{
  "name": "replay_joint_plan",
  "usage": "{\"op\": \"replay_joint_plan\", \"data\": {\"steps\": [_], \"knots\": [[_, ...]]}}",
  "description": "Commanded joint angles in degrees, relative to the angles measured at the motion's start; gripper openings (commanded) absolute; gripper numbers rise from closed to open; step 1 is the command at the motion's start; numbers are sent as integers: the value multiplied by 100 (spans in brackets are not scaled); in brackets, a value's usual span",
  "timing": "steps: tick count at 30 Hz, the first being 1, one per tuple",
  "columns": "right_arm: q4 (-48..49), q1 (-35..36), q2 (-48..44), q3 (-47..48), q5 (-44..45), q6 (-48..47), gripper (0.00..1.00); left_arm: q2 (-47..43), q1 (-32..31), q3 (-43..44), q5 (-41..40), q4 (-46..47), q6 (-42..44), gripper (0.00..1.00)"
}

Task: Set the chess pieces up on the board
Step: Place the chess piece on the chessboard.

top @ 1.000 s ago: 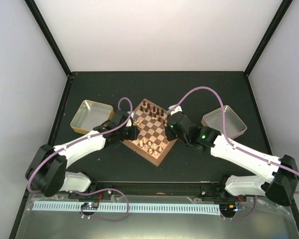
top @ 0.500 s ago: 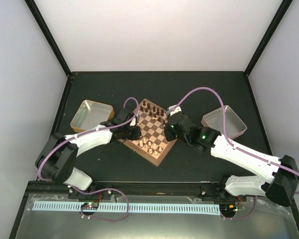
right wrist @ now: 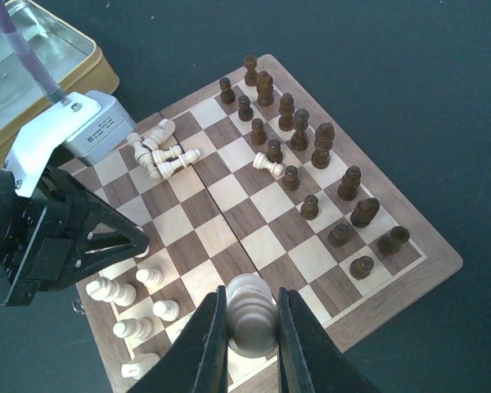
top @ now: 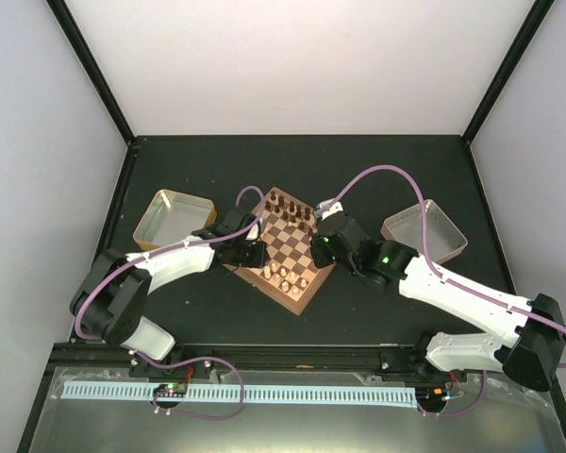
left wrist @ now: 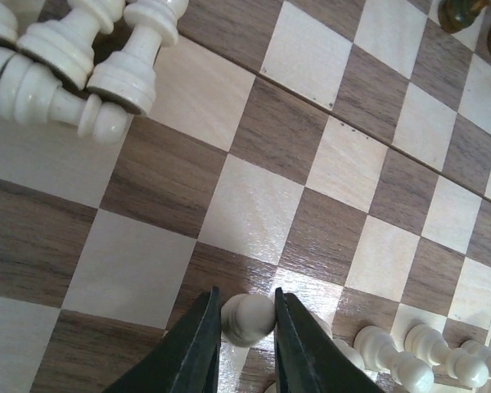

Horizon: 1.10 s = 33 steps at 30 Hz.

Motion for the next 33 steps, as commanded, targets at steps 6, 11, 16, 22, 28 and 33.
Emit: {"op": "replay_joint_plan", "data": {"steps": [6,11,16,22,28,33], "knots": [[116,-23,-9,11,-81,74,6,83,-16,263,-53,-240,88,26],[117,-23,-60,3,-98,106,7,-119,-8,275,-34,-253,114,30],[109,-21,-74,21,-127,107,7,-242,-4,302,0,-194,92,34],[87,-21,-45,80,-253,105,7,-477,73,248,-208,-183,-43,34],[-59,-13,312,458,-647,-50,8,-1729,189,-38,-766,-174,-246,34],[-152,103,872,920,-976,-99,8,-3173,189,-231,-1233,-440,-97,36]]}}
